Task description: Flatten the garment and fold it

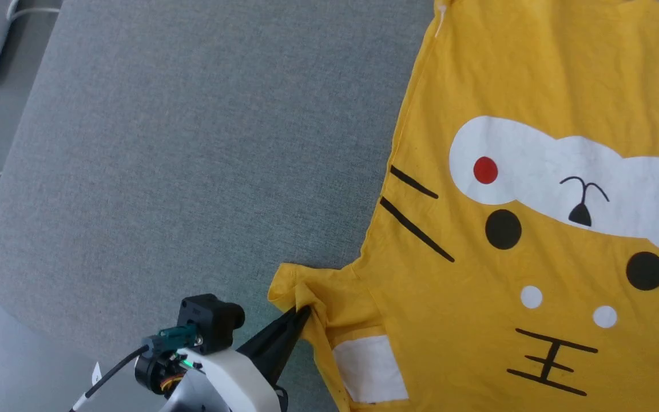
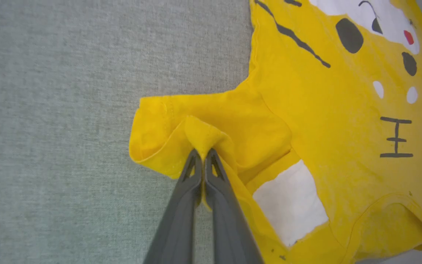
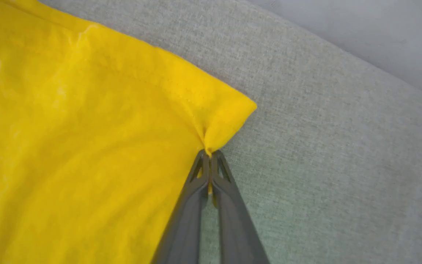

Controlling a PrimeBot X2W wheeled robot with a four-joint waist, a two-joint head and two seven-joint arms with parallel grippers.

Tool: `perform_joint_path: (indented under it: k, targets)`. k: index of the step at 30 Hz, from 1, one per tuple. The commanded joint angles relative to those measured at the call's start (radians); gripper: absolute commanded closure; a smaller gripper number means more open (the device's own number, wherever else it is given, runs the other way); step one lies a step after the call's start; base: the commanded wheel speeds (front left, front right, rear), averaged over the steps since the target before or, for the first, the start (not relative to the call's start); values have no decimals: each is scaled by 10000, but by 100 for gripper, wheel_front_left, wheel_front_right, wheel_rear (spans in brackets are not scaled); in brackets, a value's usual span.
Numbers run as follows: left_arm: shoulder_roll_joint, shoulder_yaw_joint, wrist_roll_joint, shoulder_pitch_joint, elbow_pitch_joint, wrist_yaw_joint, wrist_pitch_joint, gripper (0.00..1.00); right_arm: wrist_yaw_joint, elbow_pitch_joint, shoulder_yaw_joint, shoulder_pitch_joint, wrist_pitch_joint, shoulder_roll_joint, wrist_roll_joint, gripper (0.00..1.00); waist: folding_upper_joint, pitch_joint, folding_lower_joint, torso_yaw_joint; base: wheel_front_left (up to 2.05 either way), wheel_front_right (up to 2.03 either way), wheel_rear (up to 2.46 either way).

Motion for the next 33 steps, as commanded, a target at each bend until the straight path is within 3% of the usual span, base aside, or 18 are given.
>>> perform_joint_path:
  k: [1,8,16,24,33]
  targets:
    - [23,42,-4,-115,78,-43,-48,100,-9,392,157,633,20,-25,58,100,0,-412,-1,-227,0,0,0]
    - [205,268,-151,353,416,144,-90,100,-9,414,835,2106,-658,-61,783,100,0,-2007,-1,-1060,0,0,0]
    - [374,649,-357,1209,673,568,-195,100,-9,-1431,908,5121,-1127,-347,2023,100,0,-3606,-1,-2397,0,0,0]
    - [368,987,-585,1937,991,880,-515,100,-9,-4398,-495,8635,-754,-121,2458,100,0,-4447,-1,-3339,0,0,0]
    - [322,1159,-458,2054,1233,1071,-969,100,-9,-7001,-2586,12012,889,1424,1733,100,0,-4628,-1,-3600,0,0,0]
